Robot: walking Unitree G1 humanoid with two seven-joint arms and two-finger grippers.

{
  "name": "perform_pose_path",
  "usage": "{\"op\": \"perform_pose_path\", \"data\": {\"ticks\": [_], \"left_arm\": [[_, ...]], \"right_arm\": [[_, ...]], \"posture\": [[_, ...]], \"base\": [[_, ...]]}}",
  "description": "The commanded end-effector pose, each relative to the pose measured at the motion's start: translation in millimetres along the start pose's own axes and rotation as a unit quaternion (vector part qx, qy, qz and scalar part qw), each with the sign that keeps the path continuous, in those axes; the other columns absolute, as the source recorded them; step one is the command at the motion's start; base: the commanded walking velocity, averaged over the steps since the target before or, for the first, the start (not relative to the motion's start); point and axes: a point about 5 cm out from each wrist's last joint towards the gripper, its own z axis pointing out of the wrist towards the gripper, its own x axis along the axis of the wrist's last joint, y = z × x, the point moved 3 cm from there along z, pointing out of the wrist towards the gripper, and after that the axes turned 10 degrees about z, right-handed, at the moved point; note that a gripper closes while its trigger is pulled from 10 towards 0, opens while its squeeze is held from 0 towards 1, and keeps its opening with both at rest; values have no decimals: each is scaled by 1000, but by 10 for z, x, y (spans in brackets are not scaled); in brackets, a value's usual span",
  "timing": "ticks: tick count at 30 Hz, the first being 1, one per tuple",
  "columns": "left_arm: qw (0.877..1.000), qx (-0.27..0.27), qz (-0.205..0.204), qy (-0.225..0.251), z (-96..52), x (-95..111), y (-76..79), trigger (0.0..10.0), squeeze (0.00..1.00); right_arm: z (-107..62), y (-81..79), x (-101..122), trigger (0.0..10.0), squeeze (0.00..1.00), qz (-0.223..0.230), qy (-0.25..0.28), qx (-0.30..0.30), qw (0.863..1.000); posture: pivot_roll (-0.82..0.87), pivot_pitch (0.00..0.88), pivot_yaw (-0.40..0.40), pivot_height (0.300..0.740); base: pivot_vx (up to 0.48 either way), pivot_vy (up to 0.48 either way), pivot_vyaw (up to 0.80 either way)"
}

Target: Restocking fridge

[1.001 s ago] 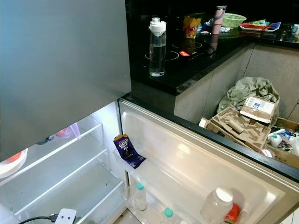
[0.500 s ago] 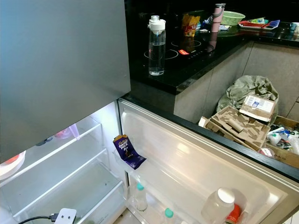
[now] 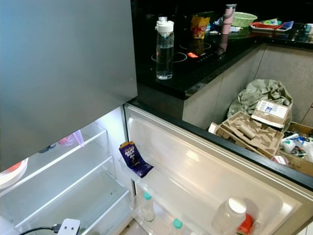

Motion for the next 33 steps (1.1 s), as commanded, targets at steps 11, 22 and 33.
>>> {"op": "perform_pose_path", "data": {"ticks": [11,22,33], "left_arm": [[1000,2,3,-2,-4,-5,-36,10000,0],[1000,5,2,0,-1,9,-42,10000,0],[1000,3,-3,7,-1,24,-36,10000,0]], "right_arm": [[-31,43,-160,10000,0,8,-25,2,1000],[-30,44,-146,10000,0,12,-23,4,1000],[-32,60,-118,10000,0,14,-14,4,1000]], "posture": [[-100,112,73,721],[-98,112,72,721],[-98,118,68,721]], "base": [[0,0,-800],[0,0,-800],[0,0,-582]]}}
